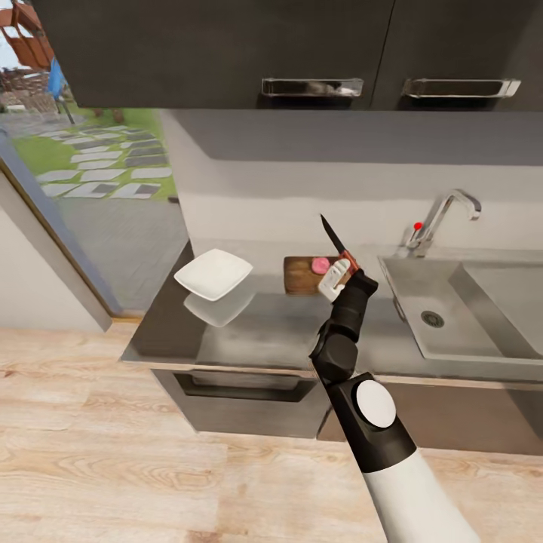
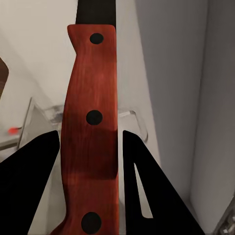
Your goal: In the kitchen, take the Vidalia onion out of the sink, dice it on the chopping board with the paring knife, put the diced onion into the bowl on the countertop, then place both the paring knife and the chopping board into the sink.
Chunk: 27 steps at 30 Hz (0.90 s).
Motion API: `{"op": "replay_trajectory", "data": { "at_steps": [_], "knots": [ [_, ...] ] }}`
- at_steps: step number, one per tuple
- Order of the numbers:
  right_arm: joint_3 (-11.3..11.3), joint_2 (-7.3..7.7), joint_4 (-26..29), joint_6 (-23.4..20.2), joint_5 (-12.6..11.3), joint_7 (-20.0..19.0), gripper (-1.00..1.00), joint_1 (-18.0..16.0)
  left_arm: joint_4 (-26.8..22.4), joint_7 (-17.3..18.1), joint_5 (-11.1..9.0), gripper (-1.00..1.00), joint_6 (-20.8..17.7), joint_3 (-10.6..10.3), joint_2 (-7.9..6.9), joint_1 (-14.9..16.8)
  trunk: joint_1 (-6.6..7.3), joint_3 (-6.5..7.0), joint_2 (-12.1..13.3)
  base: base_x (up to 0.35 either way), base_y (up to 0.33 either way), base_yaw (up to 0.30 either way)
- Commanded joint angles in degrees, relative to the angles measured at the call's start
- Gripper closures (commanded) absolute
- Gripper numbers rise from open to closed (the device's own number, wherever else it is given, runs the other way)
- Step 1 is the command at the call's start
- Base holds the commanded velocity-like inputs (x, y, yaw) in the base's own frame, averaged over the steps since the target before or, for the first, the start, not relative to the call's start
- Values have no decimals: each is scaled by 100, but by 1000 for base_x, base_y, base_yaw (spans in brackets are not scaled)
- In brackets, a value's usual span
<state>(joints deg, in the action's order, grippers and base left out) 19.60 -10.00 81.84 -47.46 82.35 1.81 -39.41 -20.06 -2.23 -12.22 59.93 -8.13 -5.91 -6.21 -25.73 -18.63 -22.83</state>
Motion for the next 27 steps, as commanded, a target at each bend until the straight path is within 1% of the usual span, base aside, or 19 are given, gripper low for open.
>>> {"op": "replay_trajectory", "data": {
  "at_steps": [1, 13, 17, 20, 24, 27],
  "knots": [
    [8, 0, -4, -29, -9, 21, 100, -5, -12, -23, -44, -100, 7, -48, -6, -3, -5, -8, -9, 183, -192, 0],
    [8, 0, -90, -26, -9, 21, 100, -5, 52, -21, -37, -100, 7, -48, 0, -3, -5, -8, -9, 127, -175, 0],
    [8, 0, -172, -26, -9, 21, 100, -5, 61, -17, -36, -100, 7, -48, 2, -3, -5, -8, -9, 34, -58, 0],
    [17, 0, -366, -26, -9, 21, 100, -5, 63, -18, -35, -100, 7, -48, 2, -3, -5, -8, -9, 9, -16, 0],
    [196, 0, -601, -26, -13, 22, 100, -5, 64, -19, -35, -100, 7, -48, 2, -3, -5, -8, -9, 3, -5, 0],
    [272, 0, -662, -26, -15, 21, 100, -5, 64, -19, -35, -100, 7, -48, 2, -3, -5, -8, -9, 1, -1, 0]
  ]
}}
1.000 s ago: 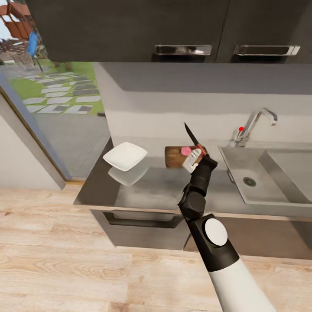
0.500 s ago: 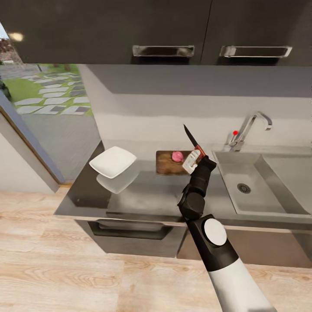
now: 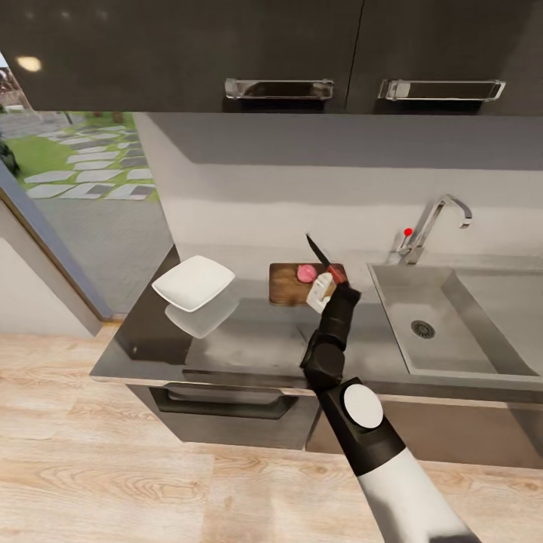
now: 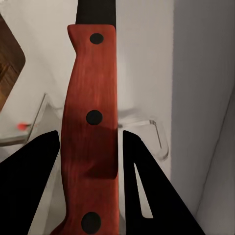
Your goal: In the kitchen, take the Vidalia onion out of the sink, dice it on the chopping board with the paring knife, put the diced onion into the bowl on the countertop, then place both the paring knife and the chopping board into the sink.
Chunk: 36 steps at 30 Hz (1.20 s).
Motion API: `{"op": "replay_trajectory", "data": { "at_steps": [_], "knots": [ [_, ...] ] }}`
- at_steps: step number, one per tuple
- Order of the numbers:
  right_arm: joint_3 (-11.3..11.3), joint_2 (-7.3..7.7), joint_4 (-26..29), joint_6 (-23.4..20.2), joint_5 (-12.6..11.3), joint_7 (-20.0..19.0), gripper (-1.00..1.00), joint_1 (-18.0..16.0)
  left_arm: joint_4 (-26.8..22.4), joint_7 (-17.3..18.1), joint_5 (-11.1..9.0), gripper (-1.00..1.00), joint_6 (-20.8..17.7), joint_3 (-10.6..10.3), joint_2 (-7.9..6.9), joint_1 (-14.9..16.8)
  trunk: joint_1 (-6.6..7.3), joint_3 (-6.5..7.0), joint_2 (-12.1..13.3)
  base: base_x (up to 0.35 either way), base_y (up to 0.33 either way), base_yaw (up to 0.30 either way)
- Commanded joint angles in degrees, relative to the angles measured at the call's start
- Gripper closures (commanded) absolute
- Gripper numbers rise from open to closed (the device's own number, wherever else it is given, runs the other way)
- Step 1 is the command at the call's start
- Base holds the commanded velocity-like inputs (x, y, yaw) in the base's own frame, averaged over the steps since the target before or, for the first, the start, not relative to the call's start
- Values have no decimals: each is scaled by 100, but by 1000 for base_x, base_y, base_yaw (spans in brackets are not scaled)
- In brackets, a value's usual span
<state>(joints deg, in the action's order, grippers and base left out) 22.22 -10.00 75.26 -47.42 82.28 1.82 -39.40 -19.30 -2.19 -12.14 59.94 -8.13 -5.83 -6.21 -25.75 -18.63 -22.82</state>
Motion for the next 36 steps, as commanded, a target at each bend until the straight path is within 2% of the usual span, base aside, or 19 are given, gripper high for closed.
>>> {"op": "replay_trajectory", "data": {
  "at_steps": [1, 18, 36],
  "knots": [
    [29, 0, -29, -30, -12, 21, 100, -6, -13, -21, -43, -100, 6, -48, -6, -3, -3, -9, -10, 0, 0, 0],
    [80, 0, -291, -30, -23, 21, 100, -6, -4, -25, -43, -100, 6, -48, 2, -3, -3, -9, -10, 18, -34, 0],
    [80, 0, -457, -30, -23, 21, 100, -6, -4, -27, -43, -100, 6, -48, 3, -3, -3, -9, -10, 185, -168, 0]
  ]
}}
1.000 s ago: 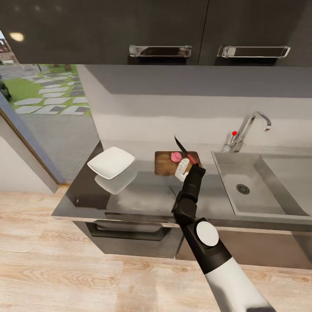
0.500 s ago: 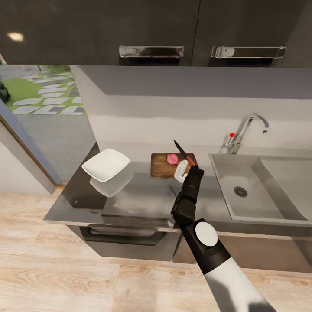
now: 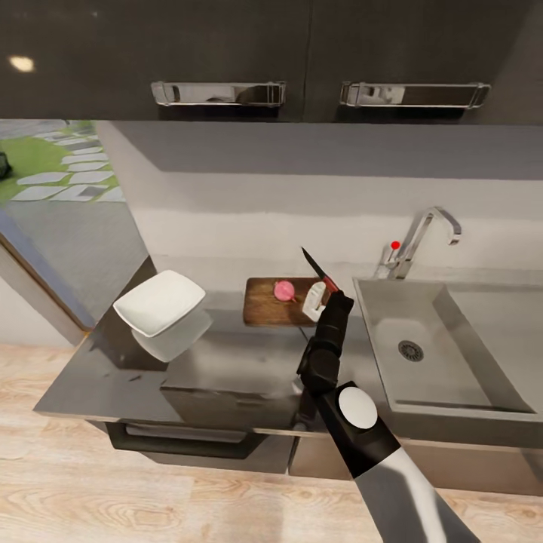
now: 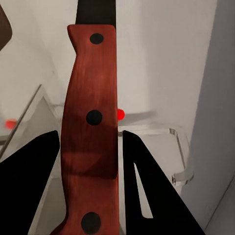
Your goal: In the kitchen, take the Vidalia onion out of the sink, dice it on the chopping board with the paring knife, put the diced onion into the bowl on the countertop, then place both the paring knife and the chopping board into the sink.
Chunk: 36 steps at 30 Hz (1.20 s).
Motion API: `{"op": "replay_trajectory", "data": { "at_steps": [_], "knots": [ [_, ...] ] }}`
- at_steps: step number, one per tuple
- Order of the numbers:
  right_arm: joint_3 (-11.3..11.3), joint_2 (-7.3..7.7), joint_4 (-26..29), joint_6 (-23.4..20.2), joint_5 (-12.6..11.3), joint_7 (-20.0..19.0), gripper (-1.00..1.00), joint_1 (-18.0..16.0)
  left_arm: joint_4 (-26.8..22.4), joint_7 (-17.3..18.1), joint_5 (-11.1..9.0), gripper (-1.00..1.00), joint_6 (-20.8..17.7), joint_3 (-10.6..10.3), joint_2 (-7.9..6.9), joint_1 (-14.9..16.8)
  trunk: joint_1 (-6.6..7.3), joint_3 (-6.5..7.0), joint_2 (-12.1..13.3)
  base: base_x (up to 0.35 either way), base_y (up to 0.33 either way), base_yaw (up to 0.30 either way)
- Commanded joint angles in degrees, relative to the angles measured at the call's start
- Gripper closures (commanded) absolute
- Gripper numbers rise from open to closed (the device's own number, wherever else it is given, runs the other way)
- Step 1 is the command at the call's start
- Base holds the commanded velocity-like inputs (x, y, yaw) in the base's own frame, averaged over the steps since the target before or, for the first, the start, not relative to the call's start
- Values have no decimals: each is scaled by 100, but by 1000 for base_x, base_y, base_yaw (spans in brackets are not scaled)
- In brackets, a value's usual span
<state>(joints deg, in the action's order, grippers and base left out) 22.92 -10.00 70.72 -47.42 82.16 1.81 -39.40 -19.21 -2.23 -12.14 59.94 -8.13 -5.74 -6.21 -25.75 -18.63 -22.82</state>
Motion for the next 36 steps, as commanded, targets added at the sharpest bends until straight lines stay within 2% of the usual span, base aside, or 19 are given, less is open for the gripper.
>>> {"op": "replay_trajectory", "data": {
  "at_steps": [1, 6, 12, 17, 22, 26, 36],
  "knots": [
    [12, 0, -4, -31, -11, 21, 100, -6, -13, -23, -43, -100, 6, -48, -6, -3, -4, -8, -10, 36, -30, 0],
    [84, 0, -37, -31, -15, 15, 100, -6, 9, -23, -43, -100, 6, -48, -6, -3, -4, -8, -10, 13, -11, 0],
    [461, 0, -239, -37, -16, 20, 100, -6, 21, -18, -43, -100, 6, -48, -6, -3, -4, -8, -10, 2, -1, 0],
    [597, 0, -449, -39, -15, 32, 100, -6, 29, -21, -43, -100, 6, -48, -6, -3, -4, -8, -10, 0, 0, 0],
    [900, 0, -594, -47, -22, 38, 100, -6, 53, -21, -43, -100, 6, -48, -6, -3, -4, -8, -10, 0, 0, 0],
    [953, 0, -770, -44, -29, 33, 100, -6, 57, -16, -43, -100, 6, -48, -6, -3, -4, -8, -10, 40, 0, 0],
    [960, 0, -805, -40, -40, 37, 100, -6, 57, -15, -43, -100, 6, -48, -6, -3, -4, -8, -10, 166, 0, 0]
  ]
}}
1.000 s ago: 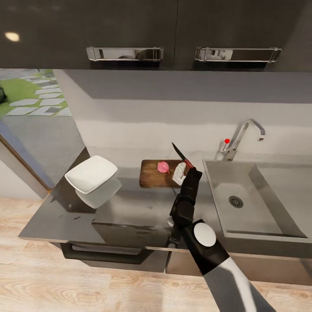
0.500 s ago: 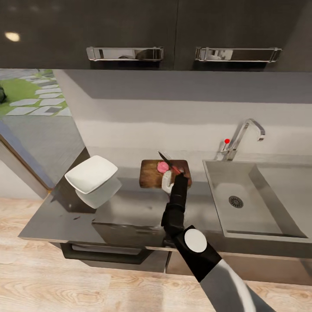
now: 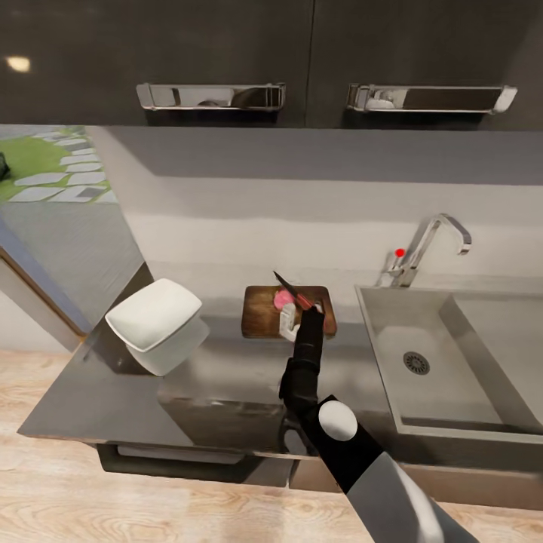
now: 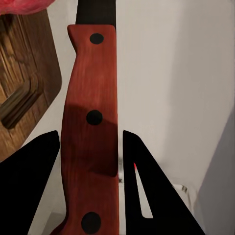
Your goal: In the kitchen, take the Vidalia onion out of the sink, dice it on the chopping board with the paring knife, put the diced onion into the bowl on the countertop, then place both the paring knife and the chopping board into the sink.
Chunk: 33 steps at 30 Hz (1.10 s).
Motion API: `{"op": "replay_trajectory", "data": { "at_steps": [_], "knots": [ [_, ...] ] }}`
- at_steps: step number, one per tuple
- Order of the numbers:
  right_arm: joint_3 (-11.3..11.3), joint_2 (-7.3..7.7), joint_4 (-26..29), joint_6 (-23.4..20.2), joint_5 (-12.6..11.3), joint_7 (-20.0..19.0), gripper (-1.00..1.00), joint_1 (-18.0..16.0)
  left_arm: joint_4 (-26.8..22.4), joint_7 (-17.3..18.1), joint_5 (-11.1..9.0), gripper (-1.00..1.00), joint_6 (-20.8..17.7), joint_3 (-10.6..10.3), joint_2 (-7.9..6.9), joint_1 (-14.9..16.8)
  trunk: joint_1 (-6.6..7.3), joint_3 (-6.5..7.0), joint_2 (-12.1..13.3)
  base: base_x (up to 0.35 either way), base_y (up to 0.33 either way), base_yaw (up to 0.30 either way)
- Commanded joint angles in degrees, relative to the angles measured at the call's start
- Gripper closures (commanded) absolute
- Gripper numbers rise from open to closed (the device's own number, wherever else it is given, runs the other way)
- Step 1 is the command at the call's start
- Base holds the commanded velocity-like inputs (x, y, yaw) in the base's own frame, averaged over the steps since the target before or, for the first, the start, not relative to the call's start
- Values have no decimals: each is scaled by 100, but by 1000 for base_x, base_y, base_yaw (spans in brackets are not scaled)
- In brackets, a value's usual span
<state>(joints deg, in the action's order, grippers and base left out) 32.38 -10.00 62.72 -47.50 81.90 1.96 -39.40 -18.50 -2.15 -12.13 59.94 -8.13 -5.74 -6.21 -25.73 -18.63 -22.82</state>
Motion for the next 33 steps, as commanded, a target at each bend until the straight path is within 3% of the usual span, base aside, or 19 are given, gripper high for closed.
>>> {"op": "replay_trajectory", "data": {
  "at_steps": [1, 12, 17, 33],
  "knots": [
    [13, 0, -5, -32, -16, 23, 100, -7, -13, -22, -43, -100, 6, -48, -6, -3, -5, -8, -9, 173, 0, 0],
    [13, 0, -18, -40, -39, 15, 100, -7, -13, -23, -43, -100, 6, -48, -6, -3, -5, -8, -9, 53, 0, 0],
    [13, 0, -339, -40, -125, 24, 100, -7, -13, -24, -43, -100, 6, -48, -6, -3, -5, -8, -9, 1, 0, 0],
    [13, 0, -339, -40, -130, 41, 100, -7, -11, -28, -43, -100, 6, -48, -6, -3, -5, -8, -9, 0, 0, 0]
  ]
}}
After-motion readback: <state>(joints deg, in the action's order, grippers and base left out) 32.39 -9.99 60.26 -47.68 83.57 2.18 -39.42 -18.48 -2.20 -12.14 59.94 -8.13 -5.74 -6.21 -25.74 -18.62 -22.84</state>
